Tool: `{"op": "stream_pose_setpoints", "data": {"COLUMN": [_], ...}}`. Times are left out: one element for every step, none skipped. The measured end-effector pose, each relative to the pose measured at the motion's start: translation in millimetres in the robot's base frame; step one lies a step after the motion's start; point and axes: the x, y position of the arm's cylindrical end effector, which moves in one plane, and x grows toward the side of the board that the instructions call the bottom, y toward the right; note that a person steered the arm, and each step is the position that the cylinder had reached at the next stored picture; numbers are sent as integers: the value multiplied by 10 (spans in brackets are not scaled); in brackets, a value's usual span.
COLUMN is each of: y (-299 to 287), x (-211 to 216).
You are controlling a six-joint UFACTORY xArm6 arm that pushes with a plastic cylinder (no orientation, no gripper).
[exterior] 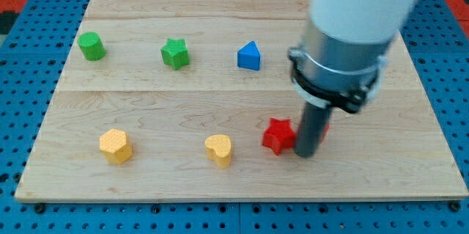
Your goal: Place the red blocks to the left of the green star
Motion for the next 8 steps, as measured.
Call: {"op": "stream_pose_setpoints", "data": {"y": [-498,-1420,-1992,-1970,-876,166,578,635], "x": [-274,-487,-888,-815,-772,-806,-616,-163]}}
